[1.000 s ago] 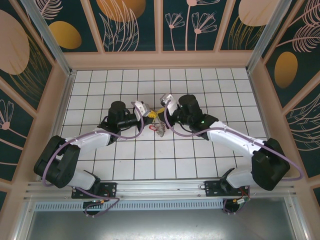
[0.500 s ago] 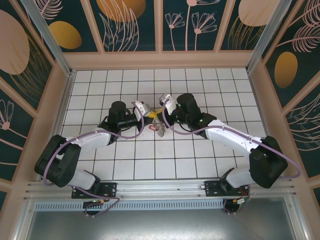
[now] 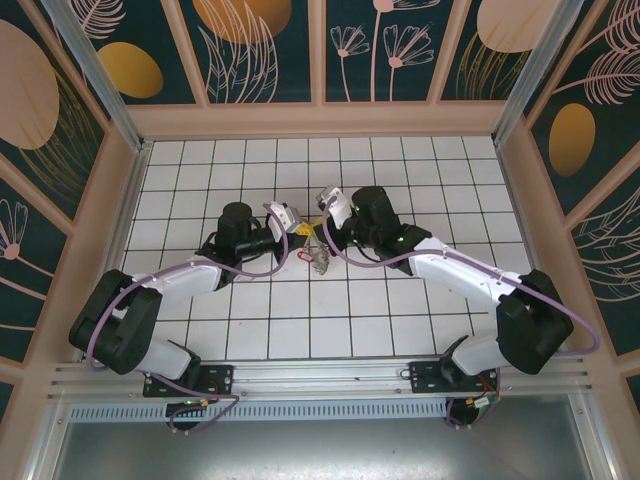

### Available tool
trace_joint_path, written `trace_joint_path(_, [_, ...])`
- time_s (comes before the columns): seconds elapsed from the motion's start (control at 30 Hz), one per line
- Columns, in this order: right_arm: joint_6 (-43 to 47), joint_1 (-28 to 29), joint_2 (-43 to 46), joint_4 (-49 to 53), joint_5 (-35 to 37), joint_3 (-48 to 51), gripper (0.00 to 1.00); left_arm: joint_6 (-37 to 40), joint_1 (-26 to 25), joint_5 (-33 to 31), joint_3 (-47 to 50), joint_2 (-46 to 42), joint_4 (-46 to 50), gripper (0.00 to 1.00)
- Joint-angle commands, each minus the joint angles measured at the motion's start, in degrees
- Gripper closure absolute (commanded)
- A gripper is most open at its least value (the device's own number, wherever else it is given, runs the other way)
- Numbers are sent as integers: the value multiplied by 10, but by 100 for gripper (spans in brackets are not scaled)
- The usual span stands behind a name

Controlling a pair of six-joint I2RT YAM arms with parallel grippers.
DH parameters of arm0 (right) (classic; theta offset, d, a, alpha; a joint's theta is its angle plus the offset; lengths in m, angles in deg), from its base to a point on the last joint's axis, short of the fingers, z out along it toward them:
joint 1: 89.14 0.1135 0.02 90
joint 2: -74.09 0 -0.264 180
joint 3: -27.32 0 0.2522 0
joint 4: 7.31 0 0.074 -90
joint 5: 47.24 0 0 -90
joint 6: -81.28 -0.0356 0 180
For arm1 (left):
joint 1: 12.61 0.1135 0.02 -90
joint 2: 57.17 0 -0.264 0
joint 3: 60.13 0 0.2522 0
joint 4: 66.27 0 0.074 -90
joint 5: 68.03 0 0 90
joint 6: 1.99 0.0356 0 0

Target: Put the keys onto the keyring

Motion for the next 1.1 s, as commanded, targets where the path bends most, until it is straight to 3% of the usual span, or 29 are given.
trace_joint_path(0.0, [-11, 0, 6, -3, 17, -8, 100, -9, -4, 12, -2, -9, -63, 100])
trace_joint_path(0.37, [-89, -32, 24, -39, -7, 18, 100, -85, -4, -10, 40, 6, -174, 100])
trace_joint_path(1.07, [-32, -8, 32, -50, -40, 10, 100, -11, -5, -7, 4, -5, -57, 83])
